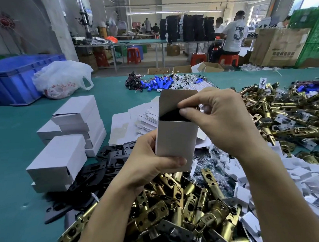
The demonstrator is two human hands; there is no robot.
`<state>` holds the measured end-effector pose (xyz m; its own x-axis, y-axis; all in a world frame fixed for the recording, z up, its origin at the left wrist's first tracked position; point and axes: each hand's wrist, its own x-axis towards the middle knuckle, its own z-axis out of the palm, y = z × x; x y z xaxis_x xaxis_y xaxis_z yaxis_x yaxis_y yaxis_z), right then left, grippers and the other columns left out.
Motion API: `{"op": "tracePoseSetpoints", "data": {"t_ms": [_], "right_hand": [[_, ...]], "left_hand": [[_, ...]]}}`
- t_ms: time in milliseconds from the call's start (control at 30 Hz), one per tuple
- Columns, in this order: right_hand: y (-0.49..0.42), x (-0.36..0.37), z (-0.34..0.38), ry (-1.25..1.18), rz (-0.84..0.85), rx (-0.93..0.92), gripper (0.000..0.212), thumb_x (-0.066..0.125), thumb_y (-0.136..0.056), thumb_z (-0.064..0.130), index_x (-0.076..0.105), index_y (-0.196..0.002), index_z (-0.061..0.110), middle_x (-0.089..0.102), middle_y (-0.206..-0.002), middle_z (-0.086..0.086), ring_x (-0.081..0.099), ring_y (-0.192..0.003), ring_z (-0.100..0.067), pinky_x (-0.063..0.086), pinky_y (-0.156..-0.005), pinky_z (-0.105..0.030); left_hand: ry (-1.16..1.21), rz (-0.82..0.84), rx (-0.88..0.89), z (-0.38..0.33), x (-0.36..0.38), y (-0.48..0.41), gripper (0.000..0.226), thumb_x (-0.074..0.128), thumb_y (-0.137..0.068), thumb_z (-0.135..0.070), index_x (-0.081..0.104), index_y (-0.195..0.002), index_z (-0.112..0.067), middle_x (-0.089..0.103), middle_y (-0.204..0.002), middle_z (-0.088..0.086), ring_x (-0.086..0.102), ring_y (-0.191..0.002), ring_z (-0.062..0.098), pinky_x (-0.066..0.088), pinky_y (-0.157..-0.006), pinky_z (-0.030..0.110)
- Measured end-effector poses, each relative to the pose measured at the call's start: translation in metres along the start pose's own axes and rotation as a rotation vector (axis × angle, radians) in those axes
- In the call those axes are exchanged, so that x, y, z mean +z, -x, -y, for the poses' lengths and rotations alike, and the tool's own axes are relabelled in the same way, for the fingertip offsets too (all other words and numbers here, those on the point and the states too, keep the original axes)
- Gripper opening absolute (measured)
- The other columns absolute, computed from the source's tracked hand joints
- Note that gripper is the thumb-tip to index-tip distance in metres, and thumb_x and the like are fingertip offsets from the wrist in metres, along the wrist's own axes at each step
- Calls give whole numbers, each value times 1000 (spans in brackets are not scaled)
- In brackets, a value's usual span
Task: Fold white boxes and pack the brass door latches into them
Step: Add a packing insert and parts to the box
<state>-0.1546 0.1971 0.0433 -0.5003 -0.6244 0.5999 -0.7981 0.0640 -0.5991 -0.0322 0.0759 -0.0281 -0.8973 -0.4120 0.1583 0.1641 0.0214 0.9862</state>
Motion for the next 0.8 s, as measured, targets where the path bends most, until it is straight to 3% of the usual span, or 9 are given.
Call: {"op": "tracePoseSetpoints", "data": {"t_ms": [200, 367, 500, 633, 733, 800], "right_hand": [[3, -5, -1, 23, 20, 71, 19, 73, -85, 16, 74, -80, 34, 51, -91, 7, 51, -92, -5, 40, -84, -16], [-1, -9, -2, 43, 67, 168, 22, 71, -85, 18, 71, -74, 38, 54, -91, 9, 48, -74, 1, 38, -66, -10], [5, -7, -1, -117, -31, 169, 16, 67, -89, 15, 75, -89, 30, 67, -83, 9, 57, -66, -3, 48, -63, -15], [16, -7, -15, -249, -108, 284, 21, 57, -95, 9, 68, -103, 25, 68, -88, -3, 69, -68, -12, 52, -62, -25], [28, -11, -38, -122, -67, 413, 22, 54, -95, 6, 66, -97, 24, 70, -82, -3, 69, -62, -11, 53, -57, -31], [36, -10, -55, 52, 54, 495, 22, 55, -94, 5, 67, -96, 23, 69, -78, -2, 67, -63, -14, 50, -53, -28]], "left_hand": [[-4, 0, -11, 2, -1, -1, 50, 84, -60, 1, 78, -98, -30, 79, -98, 5, 76, -89, 18, 62, -69, 34], [-29, -7, 1, 4, -1, -2, 49, 84, -59, 2, 78, -97, -29, 79, -97, 6, 76, -87, 16, 60, -68, 29], [-5, -48, 21, 5, -2, -3, 48, 85, -58, 1, 78, -95, -29, 79, -96, 7, 76, -86, 18, 60, -68, 29], [29, -167, 38, 5, -2, -4, 45, 87, -56, -7, 77, -86, -40, 79, -92, 0, 75, -83, 14, 59, -67, 24], [110, -254, 23, 5, -3, -6, 45, 90, -51, -8, 77, -84, -36, 78, -87, -3, 75, -79, 14, 61, -65, 28], [133, -307, 15, 4, -2, -6, 61, 100, -41, -10, 72, -92, -27, 77, -85, -7, 75, -76, 13, 61, -62, 28]]}}
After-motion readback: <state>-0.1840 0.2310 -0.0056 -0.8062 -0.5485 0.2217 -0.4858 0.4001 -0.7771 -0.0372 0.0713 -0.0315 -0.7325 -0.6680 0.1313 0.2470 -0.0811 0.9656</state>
